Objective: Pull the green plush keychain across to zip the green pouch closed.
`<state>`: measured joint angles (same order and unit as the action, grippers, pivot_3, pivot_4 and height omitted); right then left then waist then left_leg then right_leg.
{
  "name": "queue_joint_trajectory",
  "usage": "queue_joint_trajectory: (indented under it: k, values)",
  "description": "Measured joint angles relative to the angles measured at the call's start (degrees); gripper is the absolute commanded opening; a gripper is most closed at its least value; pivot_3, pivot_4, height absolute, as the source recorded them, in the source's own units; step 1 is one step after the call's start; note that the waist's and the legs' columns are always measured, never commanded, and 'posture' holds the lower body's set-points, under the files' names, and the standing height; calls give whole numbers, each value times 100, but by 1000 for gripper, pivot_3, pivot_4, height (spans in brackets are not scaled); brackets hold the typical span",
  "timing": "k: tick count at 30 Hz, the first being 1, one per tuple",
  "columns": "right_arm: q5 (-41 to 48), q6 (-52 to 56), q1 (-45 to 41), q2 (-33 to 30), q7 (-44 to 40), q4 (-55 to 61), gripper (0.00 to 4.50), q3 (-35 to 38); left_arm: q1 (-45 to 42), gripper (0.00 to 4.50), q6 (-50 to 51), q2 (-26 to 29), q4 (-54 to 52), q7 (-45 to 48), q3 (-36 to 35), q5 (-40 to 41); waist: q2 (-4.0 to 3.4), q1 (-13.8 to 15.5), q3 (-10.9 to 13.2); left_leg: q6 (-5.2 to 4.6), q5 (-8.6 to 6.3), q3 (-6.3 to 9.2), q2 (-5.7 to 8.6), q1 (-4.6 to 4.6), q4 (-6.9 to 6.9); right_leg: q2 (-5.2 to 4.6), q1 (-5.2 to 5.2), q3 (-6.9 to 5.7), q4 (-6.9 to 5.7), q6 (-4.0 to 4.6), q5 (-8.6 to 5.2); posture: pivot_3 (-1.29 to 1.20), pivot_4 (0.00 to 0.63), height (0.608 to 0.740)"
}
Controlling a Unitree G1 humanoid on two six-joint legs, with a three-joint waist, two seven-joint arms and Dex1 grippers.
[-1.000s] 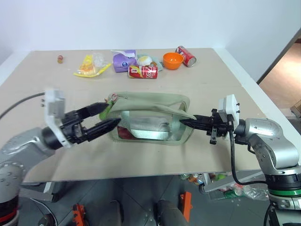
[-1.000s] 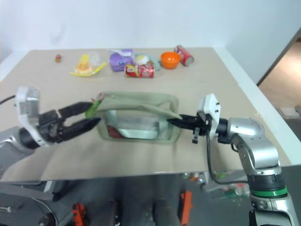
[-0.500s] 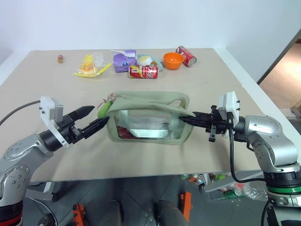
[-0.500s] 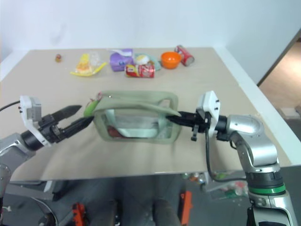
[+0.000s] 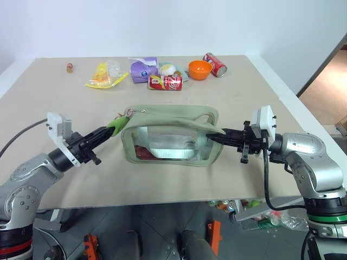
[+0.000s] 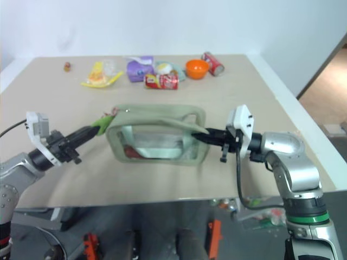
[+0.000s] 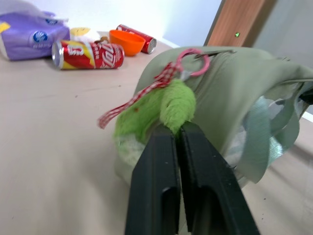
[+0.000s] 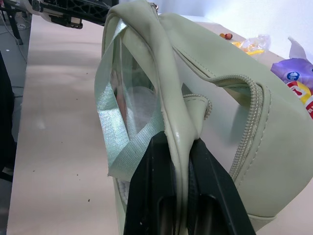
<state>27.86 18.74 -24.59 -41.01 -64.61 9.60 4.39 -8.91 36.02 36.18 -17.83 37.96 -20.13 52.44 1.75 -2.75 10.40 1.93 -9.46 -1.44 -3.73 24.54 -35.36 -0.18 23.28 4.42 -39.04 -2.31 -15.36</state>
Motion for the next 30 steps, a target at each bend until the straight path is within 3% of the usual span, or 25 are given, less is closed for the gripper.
queue_joint_trajectory:
  k: [4,10,12,18,25,26,30]
  values:
    - [-5,-37,27,-6,-1,0,0,4,-253,134,-80,6,129,11,-7,-68,1,4,0,0,0,1,0,1,-1,0,0,-1,0,0,0,0,150,740]
    - [-8,-84,70,-60,-17,-58,0,28,-1657,134,-36,296,51,86,160,-44,6,14,2,1,1,4,1,8,-5,1,0,-4,2,-8,5,0,150,740]
    - [-12,-113,58,-71,-32,-99,0,36,-2386,134,46,281,-158,151,556,-14,5,17,1,2,1,2,8,7,-7,-4,-6,0,5,-16,6,0,150,740]
    - [-74,-172,10,-68,-63,-215,0,-22,-2723,134,-119,-183,202,826,1925,-733,-1,2,-1,2,0,0,10,4,-3,2,0,8,3,-16,5,0,150,740]
    - [-115,-183,-18,-64,-44,-218,0,-30,-3107,134,-460,-216,839,1444,2438,-1581,0,7,-1,1,0,-1,11,5,-6,0,-3,10,3,-19,6,0,150,740]
    - [-115,-183,-18,-64,-43,-216,0,-30,-3111,759,-443,-182,838,1542,2439,-1577,0,9,-1,1,0,0,11,5,-6,0,-3,8,3,-19,5,0,150,740]
    - [-115,-184,-15,-63,-38,-202,0,-32,-3162,2095,-294,-24,808,1915,2430,-1539,0,8,-1,1,0,1,10,5,-6,0,-3,8,3,-19,5,0,150,740]
